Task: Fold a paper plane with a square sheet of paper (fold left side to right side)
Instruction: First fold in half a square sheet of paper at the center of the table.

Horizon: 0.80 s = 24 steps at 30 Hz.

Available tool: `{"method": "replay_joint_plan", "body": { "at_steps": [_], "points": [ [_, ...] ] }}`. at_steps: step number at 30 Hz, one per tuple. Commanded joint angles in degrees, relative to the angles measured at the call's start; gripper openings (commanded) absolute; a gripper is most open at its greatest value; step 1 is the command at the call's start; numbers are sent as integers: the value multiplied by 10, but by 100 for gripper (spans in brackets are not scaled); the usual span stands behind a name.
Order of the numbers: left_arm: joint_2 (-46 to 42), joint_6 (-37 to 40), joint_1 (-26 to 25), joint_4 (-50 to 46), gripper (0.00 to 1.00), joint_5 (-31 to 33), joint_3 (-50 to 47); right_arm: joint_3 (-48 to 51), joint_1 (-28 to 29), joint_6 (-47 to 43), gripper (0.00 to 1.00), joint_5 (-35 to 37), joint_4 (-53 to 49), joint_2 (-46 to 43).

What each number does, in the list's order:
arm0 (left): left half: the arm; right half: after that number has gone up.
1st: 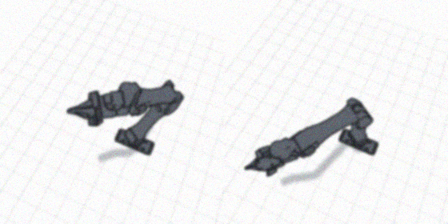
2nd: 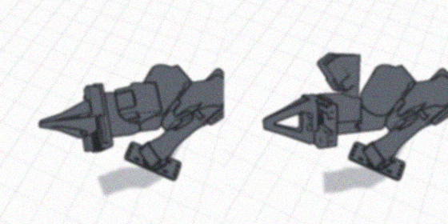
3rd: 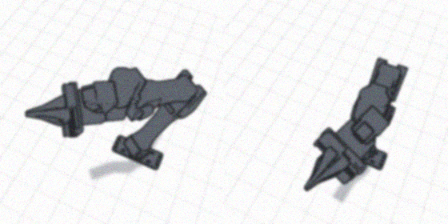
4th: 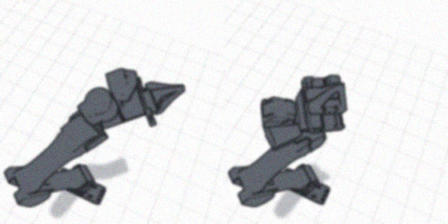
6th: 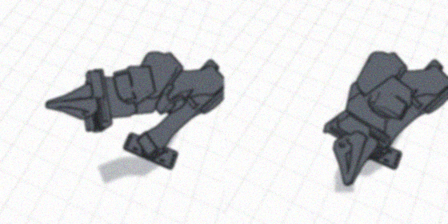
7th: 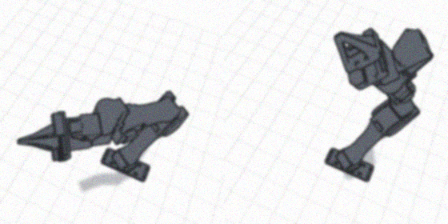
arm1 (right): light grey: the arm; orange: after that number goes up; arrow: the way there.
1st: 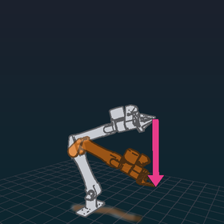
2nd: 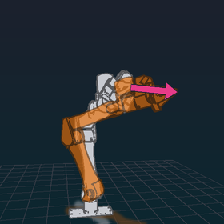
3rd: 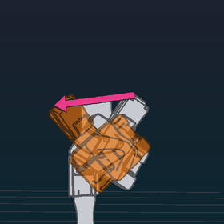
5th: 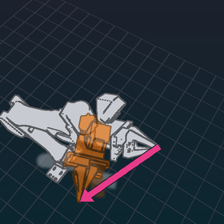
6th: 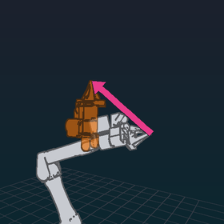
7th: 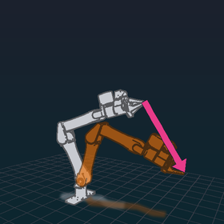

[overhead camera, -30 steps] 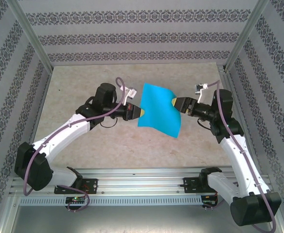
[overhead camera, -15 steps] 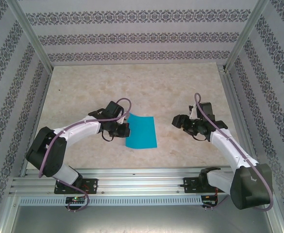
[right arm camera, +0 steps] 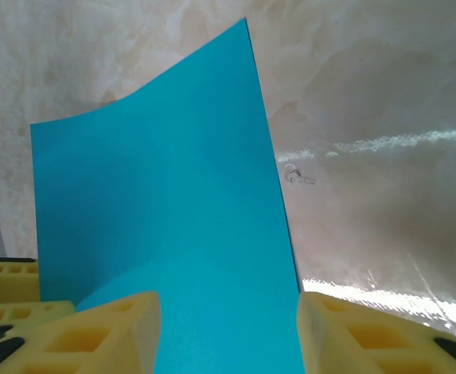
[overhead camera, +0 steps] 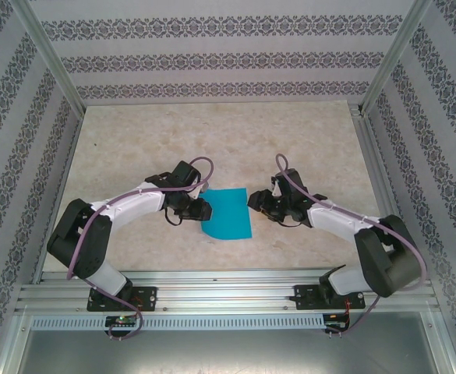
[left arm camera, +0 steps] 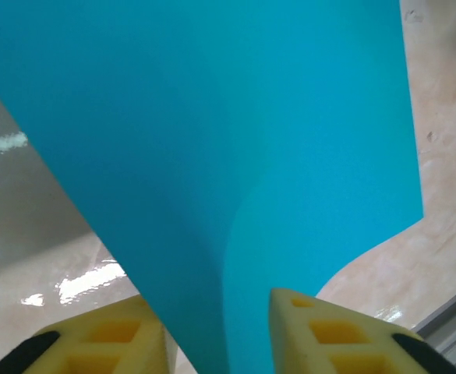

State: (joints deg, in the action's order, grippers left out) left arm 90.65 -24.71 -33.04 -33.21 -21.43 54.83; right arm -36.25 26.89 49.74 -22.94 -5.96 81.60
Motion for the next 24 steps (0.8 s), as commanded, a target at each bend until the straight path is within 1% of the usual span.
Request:
{"method": "replay_joint_plan", "body": {
  "at_steps": [1,5,10,15,18,24],
  "points": [
    [-12,-6,2,32,46,-34,15,-24,17,21,49,17,46,32],
    [-15,-18,2,71,51,-68,13,-24,26,33,50,10,79,58],
    [-8,-30,2,110,55,-97,14,-27,26,58,51,-20,130,78],
    [3,-38,3,130,52,-107,15,-22,21,65,50,-41,164,81],
    [11,-33,2,125,51,-106,18,-23,14,82,50,-76,204,97],
    [24,-33,2,131,46,-106,12,-52,23,117,50,-132,271,148]
  ]
}}
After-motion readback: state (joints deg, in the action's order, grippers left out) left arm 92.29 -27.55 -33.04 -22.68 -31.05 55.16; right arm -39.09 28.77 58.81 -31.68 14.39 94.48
